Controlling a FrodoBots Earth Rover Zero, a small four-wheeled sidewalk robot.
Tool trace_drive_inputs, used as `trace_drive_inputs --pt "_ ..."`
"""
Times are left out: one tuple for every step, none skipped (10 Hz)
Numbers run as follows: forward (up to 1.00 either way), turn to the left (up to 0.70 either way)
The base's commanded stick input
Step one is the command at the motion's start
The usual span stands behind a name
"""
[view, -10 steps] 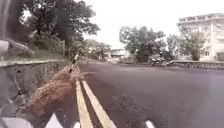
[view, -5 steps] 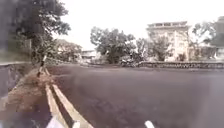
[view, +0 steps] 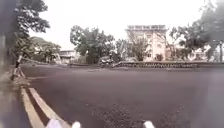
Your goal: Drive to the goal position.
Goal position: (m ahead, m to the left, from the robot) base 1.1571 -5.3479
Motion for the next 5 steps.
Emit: trace_drive_inputs --pt "0.00 -1.00" --pt "0.00 -1.00" --pt "0.00 -1.00" --pt "0.00 -1.00" --pt "0.00 -1.00"
